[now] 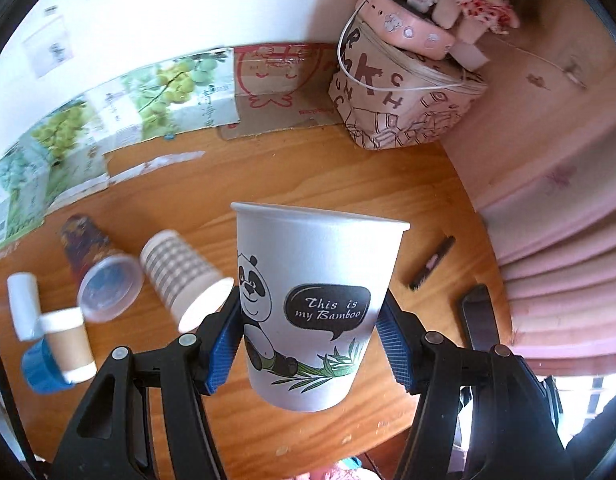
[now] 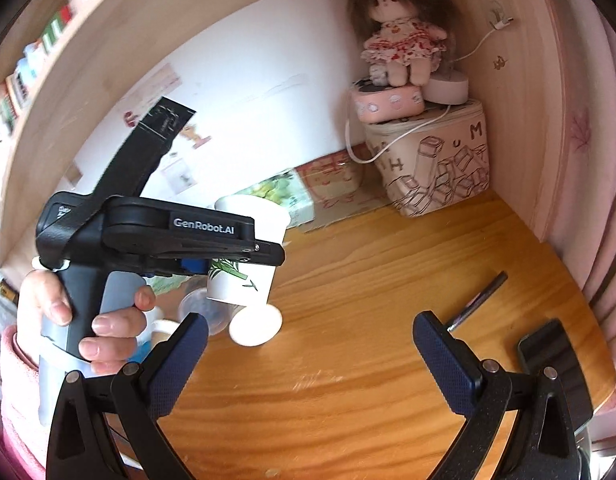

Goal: Flip cup upright
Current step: 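Lift the panda cup with the left gripper and carry it toward the desk center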

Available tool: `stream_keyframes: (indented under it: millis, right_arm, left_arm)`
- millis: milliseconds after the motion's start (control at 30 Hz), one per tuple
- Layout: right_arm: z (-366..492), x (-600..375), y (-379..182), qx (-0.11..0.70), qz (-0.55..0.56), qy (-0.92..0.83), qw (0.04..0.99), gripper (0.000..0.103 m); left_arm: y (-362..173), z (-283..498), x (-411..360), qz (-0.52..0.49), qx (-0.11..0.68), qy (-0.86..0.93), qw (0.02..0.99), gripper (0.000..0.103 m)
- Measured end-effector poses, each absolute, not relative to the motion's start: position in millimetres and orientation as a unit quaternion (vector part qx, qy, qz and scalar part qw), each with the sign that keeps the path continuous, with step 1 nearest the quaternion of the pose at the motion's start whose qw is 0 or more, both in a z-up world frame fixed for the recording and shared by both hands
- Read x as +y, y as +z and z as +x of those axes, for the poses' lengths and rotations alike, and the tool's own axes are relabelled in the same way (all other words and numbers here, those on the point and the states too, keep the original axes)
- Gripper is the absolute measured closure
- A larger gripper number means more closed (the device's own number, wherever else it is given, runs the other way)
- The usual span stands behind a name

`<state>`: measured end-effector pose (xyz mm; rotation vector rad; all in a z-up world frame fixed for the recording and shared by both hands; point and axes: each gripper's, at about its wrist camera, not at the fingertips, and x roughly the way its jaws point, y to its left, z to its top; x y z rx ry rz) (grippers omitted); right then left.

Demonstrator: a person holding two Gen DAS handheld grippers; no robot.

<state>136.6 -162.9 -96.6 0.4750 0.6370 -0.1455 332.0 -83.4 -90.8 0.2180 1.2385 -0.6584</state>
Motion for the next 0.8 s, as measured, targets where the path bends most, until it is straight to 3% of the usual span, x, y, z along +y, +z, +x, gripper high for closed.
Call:
stream_keyframes:
  millis: [400,800]
  right_arm:
    - [105.0,-105.1,-105.5,0.336,0.291,0.025,0.896,0.0]
    - [107.5,-47.7,-136.8,0.39,0.336,0.104,0.851,0.0]
  left_arm:
    - [-75.7,280.6,31.0,0.069,0.547,-0.254,0.795,0.037]
    - [-110.7,261.3,134.5,0.038,0.574,-0.174,0.8,0.037]
